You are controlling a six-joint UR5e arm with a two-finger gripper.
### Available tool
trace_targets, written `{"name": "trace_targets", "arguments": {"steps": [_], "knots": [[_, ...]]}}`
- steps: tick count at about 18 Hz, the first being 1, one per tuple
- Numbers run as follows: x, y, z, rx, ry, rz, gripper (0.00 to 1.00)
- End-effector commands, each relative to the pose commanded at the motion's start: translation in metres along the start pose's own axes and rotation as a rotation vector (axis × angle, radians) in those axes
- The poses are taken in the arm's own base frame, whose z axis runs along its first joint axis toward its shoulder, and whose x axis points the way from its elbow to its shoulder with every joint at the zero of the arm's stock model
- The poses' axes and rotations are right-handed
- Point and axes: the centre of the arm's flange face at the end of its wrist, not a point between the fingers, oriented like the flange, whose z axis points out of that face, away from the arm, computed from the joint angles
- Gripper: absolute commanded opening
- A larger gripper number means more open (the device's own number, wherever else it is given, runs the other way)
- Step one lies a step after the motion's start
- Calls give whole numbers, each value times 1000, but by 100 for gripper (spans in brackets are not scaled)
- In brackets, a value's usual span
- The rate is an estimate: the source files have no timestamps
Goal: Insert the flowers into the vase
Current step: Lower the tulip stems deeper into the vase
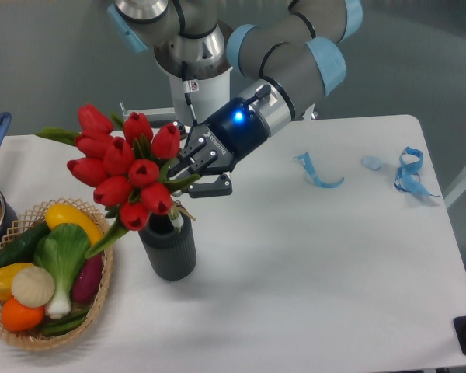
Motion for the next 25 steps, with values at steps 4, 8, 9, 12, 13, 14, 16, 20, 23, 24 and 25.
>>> {"name": "trace_targets", "arguments": {"steps": [4, 8, 9, 12, 13, 14, 16, 20, 23, 24, 25], "knots": [[1, 10, 4, -4, 8, -19, 15], [-4, 27, 9, -8, 17, -47, 15], [-4, 29, 11, -9, 19, -53, 15], [-11, 54, 15, -18, 25, -102, 15], [-10, 62, 16, -22, 26, -107, 15], [-10, 69, 17, -23, 28, -102, 15], [-13, 79, 18, -23, 30, -108, 15], [-9, 100, 20, -26, 37, -93, 15], [-5, 117, 20, -28, 39, -65, 15], [-4, 122, 18, -28, 36, -69, 15], [-3, 125, 18, -28, 36, -67, 16]]}}
